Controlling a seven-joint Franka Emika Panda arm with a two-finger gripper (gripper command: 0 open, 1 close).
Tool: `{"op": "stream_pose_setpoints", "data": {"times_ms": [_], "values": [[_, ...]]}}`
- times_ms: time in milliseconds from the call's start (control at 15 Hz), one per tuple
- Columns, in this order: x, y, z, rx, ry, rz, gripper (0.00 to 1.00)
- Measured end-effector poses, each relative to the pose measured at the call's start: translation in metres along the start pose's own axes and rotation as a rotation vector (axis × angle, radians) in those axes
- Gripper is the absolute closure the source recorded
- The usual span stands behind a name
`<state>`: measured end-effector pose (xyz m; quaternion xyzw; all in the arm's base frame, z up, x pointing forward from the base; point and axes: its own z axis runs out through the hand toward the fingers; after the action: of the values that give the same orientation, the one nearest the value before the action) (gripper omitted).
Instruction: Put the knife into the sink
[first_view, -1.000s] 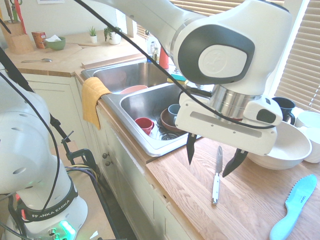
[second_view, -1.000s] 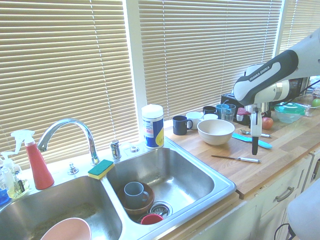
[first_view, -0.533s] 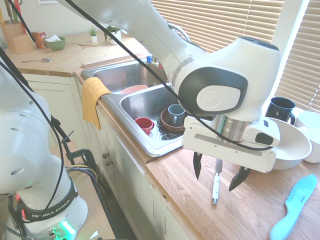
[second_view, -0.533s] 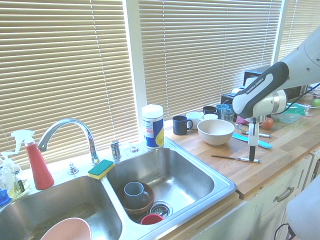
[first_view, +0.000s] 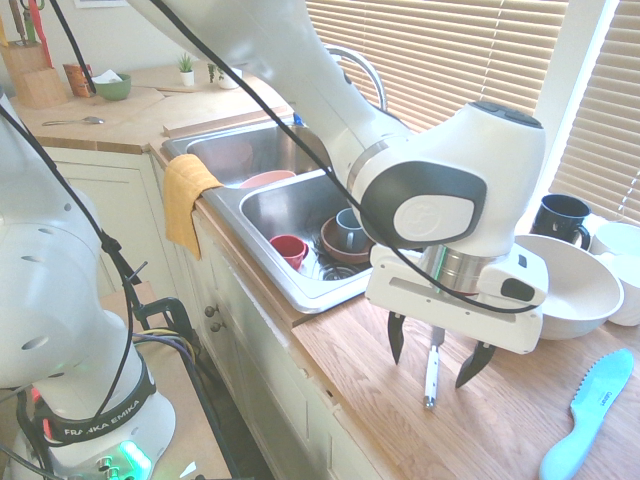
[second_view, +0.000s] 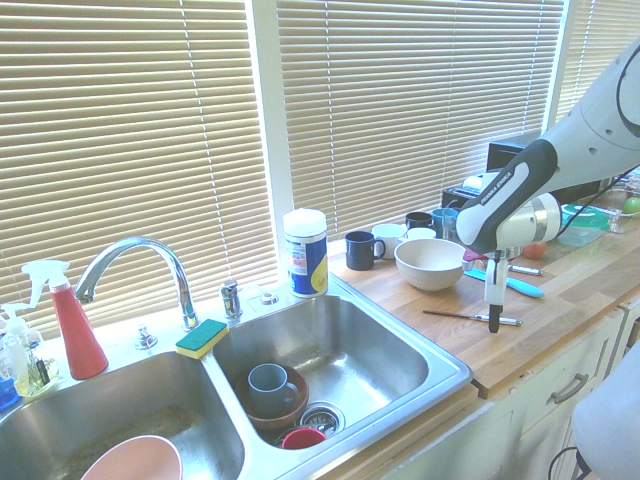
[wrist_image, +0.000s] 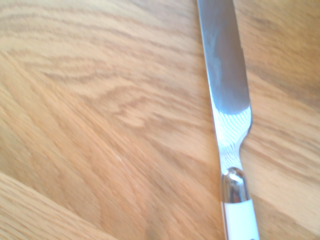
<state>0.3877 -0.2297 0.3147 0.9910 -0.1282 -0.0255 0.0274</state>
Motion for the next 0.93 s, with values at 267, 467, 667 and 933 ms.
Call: {"op": "stream_pose_setpoints", "data": {"times_ms": [267, 467, 667, 933], "values": [[0.0009, -0.0012, 0.0001, -0.001, 0.0, 0.012, 1.0], [0.0012, -0.0004, 0.0005, -0.001, -0.001, 0.021, 1.0], [0.0005, 0.0026, 0.0011, -0.001, -0.002, 0.035, 1.0], [-0.0002, 0.0079, 0.0018, -0.002, 0.002, 0.048, 1.0]]}}
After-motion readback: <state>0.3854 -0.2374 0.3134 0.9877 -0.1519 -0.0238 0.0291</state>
